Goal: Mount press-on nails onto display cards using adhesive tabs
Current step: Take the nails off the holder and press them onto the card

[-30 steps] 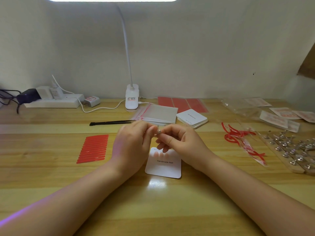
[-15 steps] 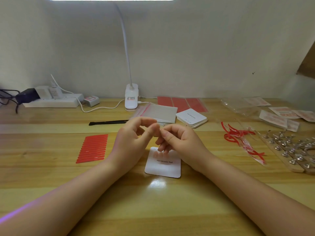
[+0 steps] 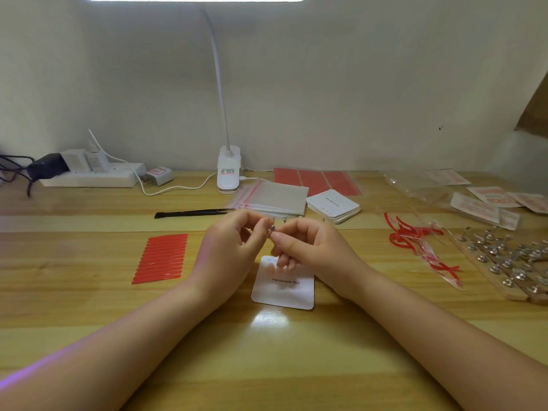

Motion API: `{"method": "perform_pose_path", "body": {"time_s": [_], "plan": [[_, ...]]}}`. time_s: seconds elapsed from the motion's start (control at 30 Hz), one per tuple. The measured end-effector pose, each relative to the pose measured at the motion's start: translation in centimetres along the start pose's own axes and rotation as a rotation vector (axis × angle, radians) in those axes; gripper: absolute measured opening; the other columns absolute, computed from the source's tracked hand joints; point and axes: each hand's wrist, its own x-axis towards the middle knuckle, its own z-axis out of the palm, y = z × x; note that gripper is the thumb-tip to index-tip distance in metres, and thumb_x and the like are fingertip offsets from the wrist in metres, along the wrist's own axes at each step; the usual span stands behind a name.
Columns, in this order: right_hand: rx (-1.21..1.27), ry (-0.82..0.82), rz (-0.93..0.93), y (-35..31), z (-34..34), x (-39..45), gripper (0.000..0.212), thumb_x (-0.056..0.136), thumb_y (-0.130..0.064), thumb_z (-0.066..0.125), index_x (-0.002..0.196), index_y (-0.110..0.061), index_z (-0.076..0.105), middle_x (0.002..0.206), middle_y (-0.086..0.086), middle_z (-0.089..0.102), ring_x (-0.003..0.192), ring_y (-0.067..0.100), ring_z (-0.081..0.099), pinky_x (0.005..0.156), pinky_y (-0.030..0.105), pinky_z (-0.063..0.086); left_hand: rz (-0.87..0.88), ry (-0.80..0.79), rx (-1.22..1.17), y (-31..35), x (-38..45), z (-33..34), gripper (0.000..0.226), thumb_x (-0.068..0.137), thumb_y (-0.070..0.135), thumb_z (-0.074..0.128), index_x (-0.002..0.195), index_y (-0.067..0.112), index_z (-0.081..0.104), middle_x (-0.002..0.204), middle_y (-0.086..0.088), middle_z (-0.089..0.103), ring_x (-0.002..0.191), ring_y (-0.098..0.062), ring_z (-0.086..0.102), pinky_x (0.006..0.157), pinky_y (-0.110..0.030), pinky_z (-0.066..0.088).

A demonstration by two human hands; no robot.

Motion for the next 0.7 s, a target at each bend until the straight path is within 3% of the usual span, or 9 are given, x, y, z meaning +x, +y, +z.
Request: {"method": "perform_pose_path", "body": {"time_s": [0.17,0.23,0.4,0.53,0.6,0.7], "plan": [[-0.136,0.074,-0.066,0.1,-0.1,0.0,0.011,0.092,-0.016,0.065,0.093,-0.007,0.071,0.074,0.006,0.067,0.063,0.01,0.062,0.059,0.024,0.05,0.017,0.0,0.017,0.2,-0.1,0.0,0.015,0.093,0.021,0.061,0.083,0.031,0.063,0.074,0.01,0.065,0.067,-0.009,0.059,0.06,-0.021,0.047],[-0.221,0.123,-0.1,0.2,-0.3,0.1,0.012,0.091,-0.018,0.066,0.096,-0.01,0.074,0.08,0.012,0.069,0.065,0.011,0.057,0.063,0.025,0.047,0.007,-0.005,0.011,0.2,0.0,0.1,0.015,0.094,0.023,0.059,0.084,0.033,0.062,0.077,0.009,0.066,0.07,-0.012,0.061,0.064,-0.027,0.05],[-0.477,0.196,-0.249,0.2,-0.5,0.1,0.017,0.089,-0.013,0.068,0.105,-0.008,0.071,0.08,-0.005,0.066,0.067,-0.004,0.057,0.066,0.011,0.042,-0.016,-0.025,-0.029,0.3,-0.1,0.1,0.011,0.094,0.023,0.059,0.09,0.022,0.069,0.08,0.005,0.069,0.076,-0.016,0.064,0.069,-0.039,0.054],[-0.573,0.197,-0.372,0.1,-0.8,0.1,0.003,0.089,-0.004,0.067,0.092,-0.004,0.068,0.074,-0.008,0.061,0.066,0.004,0.058,0.062,0.015,0.045,-0.03,-0.049,-0.078,0.5,-0.2,0.2,0.013,0.095,0.022,0.058,0.091,0.019,0.07,0.075,0.008,0.067,0.067,-0.001,0.061,0.06,-0.013,0.047],[-0.564,0.187,-0.358,0.3,-0.9,0.2,0.003,0.09,-0.003,0.064,0.09,-0.005,0.067,0.076,-0.003,0.063,0.066,0.01,0.06,0.062,0.022,0.049,-0.077,-0.045,-0.12,0.5,-0.1,0.3,0.015,0.097,0.021,0.055,0.091,0.019,0.069,0.076,0.007,0.066,0.063,0.0,0.059,0.059,-0.009,0.044],[-0.485,0.214,-0.264,0.8,-1.2,0.3,0.008,0.094,-0.006,0.059,0.091,-0.011,0.065,0.078,-0.001,0.066,0.067,0.008,0.063,0.063,0.02,0.051,-0.16,0.023,-0.196,0.3,0.3,0.0,0.016,0.097,0.023,0.054,0.088,0.024,0.067,0.077,0.004,0.067,0.061,-0.001,0.059,0.059,-0.009,0.045]]}}
